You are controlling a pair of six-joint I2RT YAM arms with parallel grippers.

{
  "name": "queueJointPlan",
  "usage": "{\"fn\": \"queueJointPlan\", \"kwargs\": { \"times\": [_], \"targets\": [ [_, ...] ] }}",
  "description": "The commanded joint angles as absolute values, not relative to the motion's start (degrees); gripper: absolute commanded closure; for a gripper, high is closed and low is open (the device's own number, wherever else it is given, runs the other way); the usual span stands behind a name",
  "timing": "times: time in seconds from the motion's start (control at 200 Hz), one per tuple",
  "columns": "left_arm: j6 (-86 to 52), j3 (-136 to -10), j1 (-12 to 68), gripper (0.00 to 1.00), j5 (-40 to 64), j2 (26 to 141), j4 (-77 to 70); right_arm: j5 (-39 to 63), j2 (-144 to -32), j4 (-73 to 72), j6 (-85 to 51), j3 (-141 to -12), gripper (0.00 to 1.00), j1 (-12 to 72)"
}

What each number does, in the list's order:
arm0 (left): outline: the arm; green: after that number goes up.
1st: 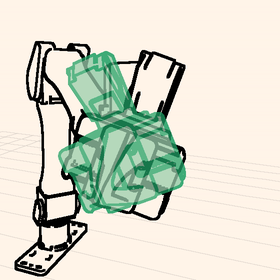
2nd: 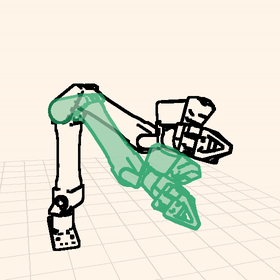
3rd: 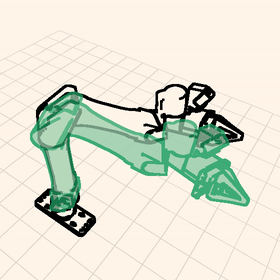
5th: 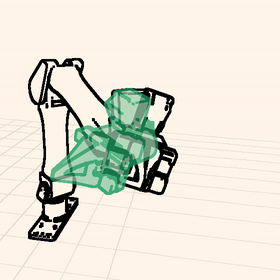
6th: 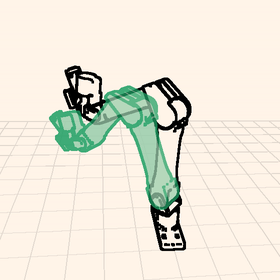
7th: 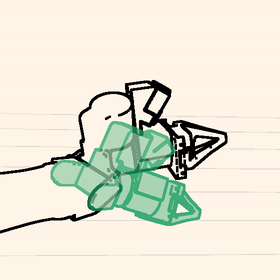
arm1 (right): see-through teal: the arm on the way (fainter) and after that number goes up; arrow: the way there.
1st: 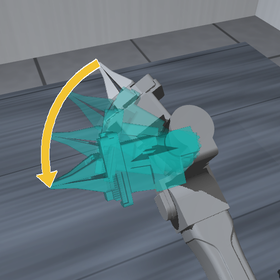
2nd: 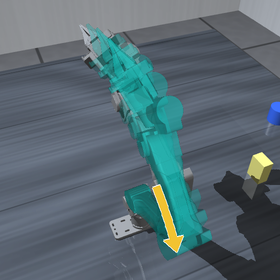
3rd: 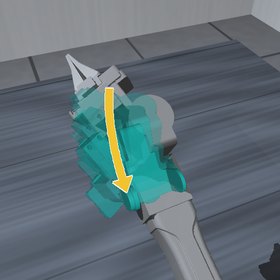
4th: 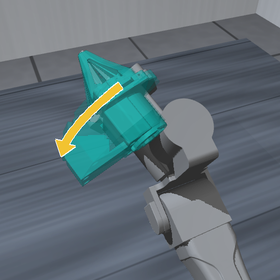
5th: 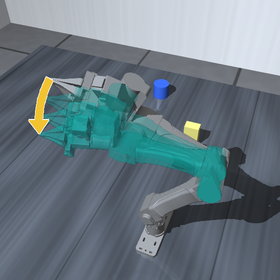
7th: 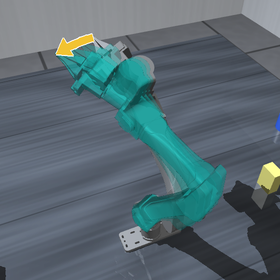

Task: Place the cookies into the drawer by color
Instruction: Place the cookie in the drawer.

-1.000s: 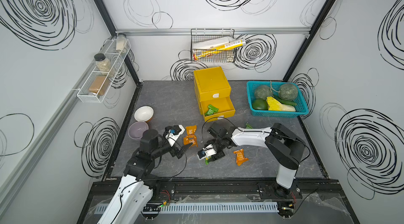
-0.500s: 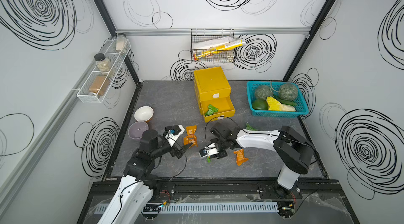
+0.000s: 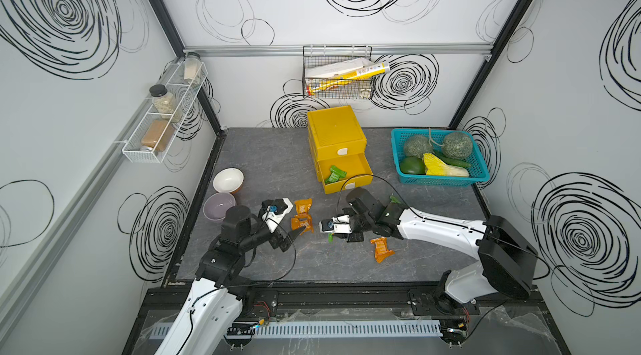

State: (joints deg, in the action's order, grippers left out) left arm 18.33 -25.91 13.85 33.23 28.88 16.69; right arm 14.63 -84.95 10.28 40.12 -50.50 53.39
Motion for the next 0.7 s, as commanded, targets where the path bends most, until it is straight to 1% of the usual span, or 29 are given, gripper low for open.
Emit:
{"fn": "queueJointPlan", "kwargs": {
  "times": [0.0,0.07,0.195,0.305,0.441,0.541,0.641,0.696],
  "targets": [
    [18.93,-26.05,13.81,0.01,33.83,28.83,15.62,11.88,-82.94,8.40,33.39,-51.94,0.84,51.94],
    [18.25,-25.51,13.95,0.01,32.53,28.50,14.53,11.10,-82.41,8.22,30.71,-53.08,0.84,50.76],
    [19.07,-26.17,13.84,0.01,34.56,28.97,15.96,9.98,-81.13,6.70,24.46,-54.89,0.87,48.24],
    [18.02,-25.80,13.64,0.01,31.65,28.85,14.66,7.76,-80.12,5.58,20.40,-57.01,0.90,46.84],
    [19.11,-26.20,13.85,0.01,34.50,29.17,15.99,4.44,-80.50,4.86,13.27,-60.09,0.88,44.94],
    [18.13,-25.64,14.03,0.01,32.18,29.07,14.71,0.31,-81.86,5.63,10.98,-63.40,0.87,44.64],
    [18.94,-25.96,14.34,0.01,34.56,29.09,15.54,-4.60,-82.95,4.94,8.72,-65.17,0.87,43.71],
    [19.05,-26.20,14.08,0.01,34.24,29.27,15.91,-7.66,-83.62,4.83,7.09,-66.19,0.87,43.10]
  ]
}}
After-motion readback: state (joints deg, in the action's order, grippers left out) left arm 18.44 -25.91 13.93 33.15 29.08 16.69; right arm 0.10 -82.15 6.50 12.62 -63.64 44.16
